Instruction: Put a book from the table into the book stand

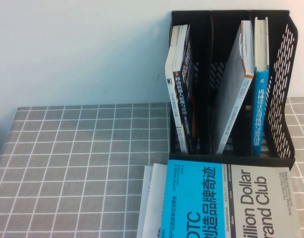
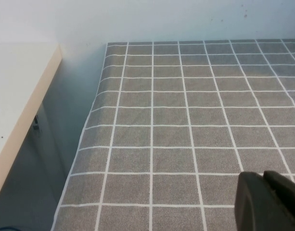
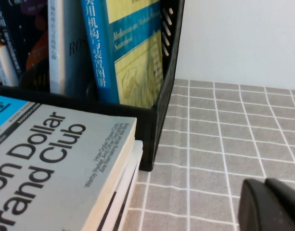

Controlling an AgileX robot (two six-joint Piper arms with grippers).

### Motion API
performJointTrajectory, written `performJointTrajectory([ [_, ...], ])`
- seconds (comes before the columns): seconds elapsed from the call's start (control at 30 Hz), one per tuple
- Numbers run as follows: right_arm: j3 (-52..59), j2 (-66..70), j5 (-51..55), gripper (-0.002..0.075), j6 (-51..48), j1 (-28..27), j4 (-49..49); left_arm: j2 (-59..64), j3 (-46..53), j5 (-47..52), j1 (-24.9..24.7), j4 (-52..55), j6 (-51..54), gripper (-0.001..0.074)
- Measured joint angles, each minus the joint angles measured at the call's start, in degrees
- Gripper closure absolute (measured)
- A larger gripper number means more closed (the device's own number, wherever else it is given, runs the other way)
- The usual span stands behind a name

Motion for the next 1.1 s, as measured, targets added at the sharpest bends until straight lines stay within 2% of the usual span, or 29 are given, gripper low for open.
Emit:
performJointTrajectory([
  [0.3, -0.42, 0.0, 7.58, 0.0729, 0.09, 0.0, 0.0, 0.0, 0.0, 0.0, 0.0, 0.0, 0.0, 0.0738],
  [0.63, -0.42, 0.0, 7.79, 0.0729, 0.09, -0.09, 0.0, 0.0, 0.0, 0.0, 0.0, 0.0, 0.0, 0.0738],
  [0.87, -0.42, 0.0, 7.79, 0.0729, 0.09, -3.84, 0.0, 0.0, 0.0, 0.0, 0.0, 0.0, 0.0, 0.0738],
  [1.1, -0.42, 0.0, 7.83, 0.0729, 0.09, -4.08, 0.0, 0.0, 0.0, 0.0, 0.0, 0.0, 0.0, 0.0738],
])
